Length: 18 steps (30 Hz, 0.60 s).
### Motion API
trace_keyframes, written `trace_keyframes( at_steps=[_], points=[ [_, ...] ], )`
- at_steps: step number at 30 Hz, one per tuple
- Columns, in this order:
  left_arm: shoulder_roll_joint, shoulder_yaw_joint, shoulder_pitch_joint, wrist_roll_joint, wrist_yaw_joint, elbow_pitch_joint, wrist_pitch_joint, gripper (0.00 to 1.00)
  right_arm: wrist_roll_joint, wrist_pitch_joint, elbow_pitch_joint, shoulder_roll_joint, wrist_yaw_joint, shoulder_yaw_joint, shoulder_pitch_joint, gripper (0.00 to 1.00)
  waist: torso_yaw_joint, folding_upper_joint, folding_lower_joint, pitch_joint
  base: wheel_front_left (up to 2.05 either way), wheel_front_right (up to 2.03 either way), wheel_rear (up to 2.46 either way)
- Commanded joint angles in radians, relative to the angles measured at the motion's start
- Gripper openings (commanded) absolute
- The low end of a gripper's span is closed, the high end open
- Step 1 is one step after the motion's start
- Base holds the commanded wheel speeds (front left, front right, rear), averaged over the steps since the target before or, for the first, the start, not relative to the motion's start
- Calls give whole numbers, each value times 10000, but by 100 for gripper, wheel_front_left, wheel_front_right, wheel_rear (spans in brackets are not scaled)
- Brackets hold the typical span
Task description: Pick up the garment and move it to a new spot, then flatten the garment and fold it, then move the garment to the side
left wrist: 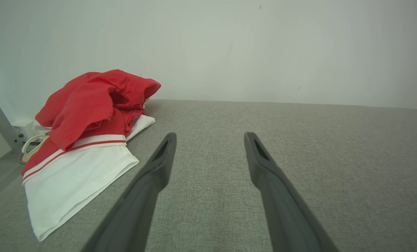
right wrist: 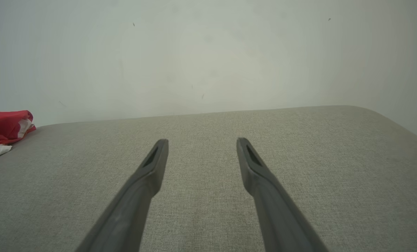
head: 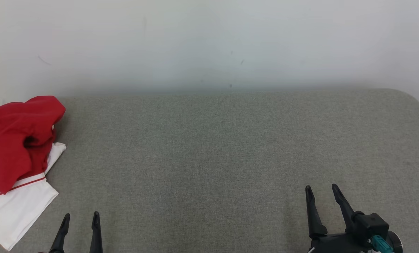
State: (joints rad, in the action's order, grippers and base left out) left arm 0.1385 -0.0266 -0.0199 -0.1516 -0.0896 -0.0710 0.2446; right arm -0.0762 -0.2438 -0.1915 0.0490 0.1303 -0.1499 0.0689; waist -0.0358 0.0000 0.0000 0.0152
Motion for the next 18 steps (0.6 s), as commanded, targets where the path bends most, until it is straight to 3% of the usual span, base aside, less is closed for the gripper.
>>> trace_keyframes(
  at_steps=[1, 9, 18],
  points=[
    [43, 39, 122, 230, -65, -15, 93, 100, 279, -76, -32, 22, 7, -30, -95, 100, 2, 0, 0, 14, 0, 0, 0],
    [124, 17, 157, 757, -173, -33, 237, 100, 807, 132, 70, 22, 7, -19, -137, 100, 0, 0, 0, 66, 0, 0, 0],
    [177, 55, 204, 608, -327, -61, -124, 100, 629, 589, 334, 21, 7, 53, -210, 100, -1, 0, 0, 103, 0, 0, 0]
  ],
)
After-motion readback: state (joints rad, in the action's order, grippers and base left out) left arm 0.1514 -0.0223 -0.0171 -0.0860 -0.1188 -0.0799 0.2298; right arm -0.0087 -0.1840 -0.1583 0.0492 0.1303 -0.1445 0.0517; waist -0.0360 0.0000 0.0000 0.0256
